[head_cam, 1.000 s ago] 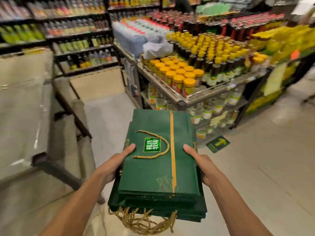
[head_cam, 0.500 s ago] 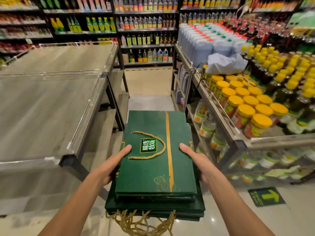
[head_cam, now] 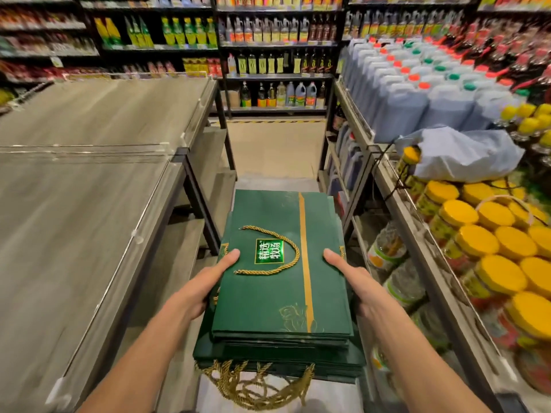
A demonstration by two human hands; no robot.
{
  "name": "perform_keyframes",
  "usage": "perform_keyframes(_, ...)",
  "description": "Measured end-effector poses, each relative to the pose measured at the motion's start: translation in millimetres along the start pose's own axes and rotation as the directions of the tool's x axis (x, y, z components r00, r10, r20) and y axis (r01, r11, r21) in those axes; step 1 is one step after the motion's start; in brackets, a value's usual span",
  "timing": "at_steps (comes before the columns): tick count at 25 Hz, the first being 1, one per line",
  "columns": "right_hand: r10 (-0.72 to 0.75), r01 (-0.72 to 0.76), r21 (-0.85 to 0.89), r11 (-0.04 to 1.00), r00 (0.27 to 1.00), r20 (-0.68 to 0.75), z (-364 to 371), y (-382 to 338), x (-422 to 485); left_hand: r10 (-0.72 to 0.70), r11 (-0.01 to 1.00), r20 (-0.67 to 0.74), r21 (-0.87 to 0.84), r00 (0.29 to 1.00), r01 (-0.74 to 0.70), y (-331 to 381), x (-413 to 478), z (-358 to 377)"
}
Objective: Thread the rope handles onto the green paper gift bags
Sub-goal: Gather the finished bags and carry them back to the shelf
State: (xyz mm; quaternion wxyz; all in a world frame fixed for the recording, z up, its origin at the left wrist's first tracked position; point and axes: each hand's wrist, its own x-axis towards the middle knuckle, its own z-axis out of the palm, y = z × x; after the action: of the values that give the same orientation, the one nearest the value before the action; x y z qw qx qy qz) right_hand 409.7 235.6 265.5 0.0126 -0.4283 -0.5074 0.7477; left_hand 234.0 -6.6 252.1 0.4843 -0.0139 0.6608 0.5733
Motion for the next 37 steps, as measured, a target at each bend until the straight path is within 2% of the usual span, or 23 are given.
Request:
perform_keyframes(8,0.038,-0.027,-0.073,0.997,0.989,0.144,-24.9,-136.3,187.3,0.002,0.988,-0.097,-0.156,0.995,-0.017,116.5,151.0,34.2)
perform_keyframes(13,0.071,-0.053,-0.132,0.99,0.987,0.142,-15.7,-214.7,292.3,-0.042,0.98,-0.157,-0.197,0.987,0.01,188.6,232.0,36.7)
perform_keyframes(18,0.082,-0.05,-0.211,0.976,0.985,0.149,21.7,-286.6,417.9,-0.027,0.981,-0.175,-0.194,0.984,-0.008,263.7,343.0,-0.8)
perform_keyframes(21,0.111,-0.084,-0.215,0.973,0.987,0.117,47.3,-322.1,511.2,-0.058,0.988,-0.162,-0.149,0.985,0.034,312.6,416.2,-35.1)
perform_keyframes(27,0.143,-0.098,-0.221,0.97,0.969,0.201,94.7,-427.7,615.6,-0.039,0.984,-0.146,-0.175,0.989,0.013,399.7,535.0,-78.6)
perform_keyframes(31,0.127,-0.065,-0.24,0.969,0.959,0.254,113.4,-480.6,714.2,-0.051,0.983,-0.227,-0.183,0.973,0.009,447.5,614.3,-90.0)
perform_keyframes(34,0.193,-0.087,-0.34,0.936,0.937,0.291,129.6,-510.8,805.1,-0.047,0.955,-0.295,-0.294,0.954,-0.044,461.3,677.9,-95.0)
perform_keyframes(37,0.248,-0.105,-0.399,0.911,0.912,0.326,141.2,-519.5,897.4,-0.145,0.921,-0.368,-0.39,0.918,-0.011,463.8,737.0,-102.8)
